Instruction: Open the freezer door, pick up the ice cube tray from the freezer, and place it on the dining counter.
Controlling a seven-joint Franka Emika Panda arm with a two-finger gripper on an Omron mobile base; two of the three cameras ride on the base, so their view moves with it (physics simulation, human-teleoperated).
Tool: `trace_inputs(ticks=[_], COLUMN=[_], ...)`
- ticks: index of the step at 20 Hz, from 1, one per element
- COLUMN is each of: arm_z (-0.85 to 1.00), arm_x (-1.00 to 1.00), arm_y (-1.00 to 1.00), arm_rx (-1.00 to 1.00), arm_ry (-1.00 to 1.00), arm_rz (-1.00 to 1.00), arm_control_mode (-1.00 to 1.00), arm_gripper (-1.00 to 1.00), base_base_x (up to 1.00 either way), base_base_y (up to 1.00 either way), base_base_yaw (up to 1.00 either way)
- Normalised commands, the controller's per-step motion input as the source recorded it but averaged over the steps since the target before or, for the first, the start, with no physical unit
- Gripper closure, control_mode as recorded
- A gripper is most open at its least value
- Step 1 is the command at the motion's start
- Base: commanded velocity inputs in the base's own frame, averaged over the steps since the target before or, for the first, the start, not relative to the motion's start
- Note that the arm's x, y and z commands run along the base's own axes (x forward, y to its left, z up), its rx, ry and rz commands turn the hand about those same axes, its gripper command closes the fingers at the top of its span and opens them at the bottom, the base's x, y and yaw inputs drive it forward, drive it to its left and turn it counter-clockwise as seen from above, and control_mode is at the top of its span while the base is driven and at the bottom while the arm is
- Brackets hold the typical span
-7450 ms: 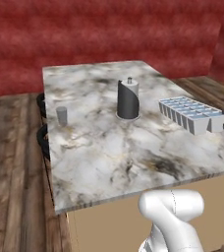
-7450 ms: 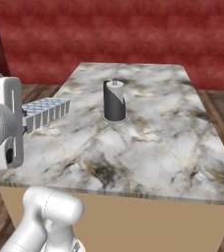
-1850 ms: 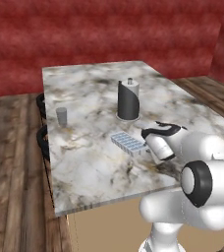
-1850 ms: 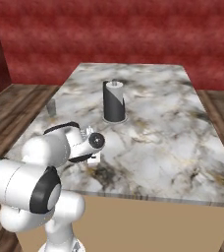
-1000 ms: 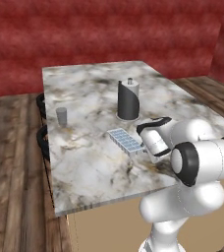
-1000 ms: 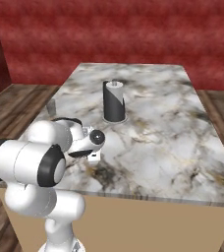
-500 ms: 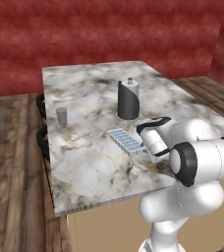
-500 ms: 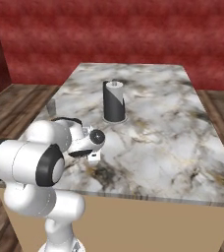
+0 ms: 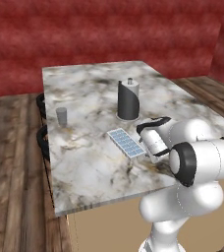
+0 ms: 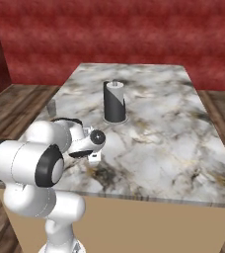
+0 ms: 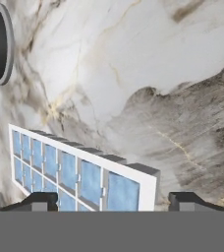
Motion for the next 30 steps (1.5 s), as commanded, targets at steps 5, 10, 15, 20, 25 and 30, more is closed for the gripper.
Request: trace_inputs(ticks=[5, 10, 15, 20, 25, 30], arm_z=[0.0, 0.0, 0.15, 0.39, 0.54, 0.55], arm_x=[0.0, 0.0, -0.02, -0.08, -0.04, -0.04], arm_y=[0.0, 0.0, 0.0, 0.0, 0.0, -0.07], arm_rx=[0.0, 0.0, 0.0, -0.01, -0.04, -0.06], arm_ry=[0.0, 0.0, 0.0, 0.0, 0.01, 0.07], arm_rz=[0.0, 0.0, 0.0, 0.0, 0.0, 0.0], arm_control_mode=[-1.0, -1.0, -1.0, -1.0, -1.0, -1.0], arm_gripper=[-1.0, -1.0, -1.0, -1.0, -1.0, -1.0], base_base_x=[0.0, 0.0, 0.0, 0.0, 0.0, 0.0], base_base_y=[0.0, 0.0, 0.0, 0.0, 0.0, 0.0], base_base_yaw=[0.0, 0.0, 0.0, 0.0, 0.0, 0.0])
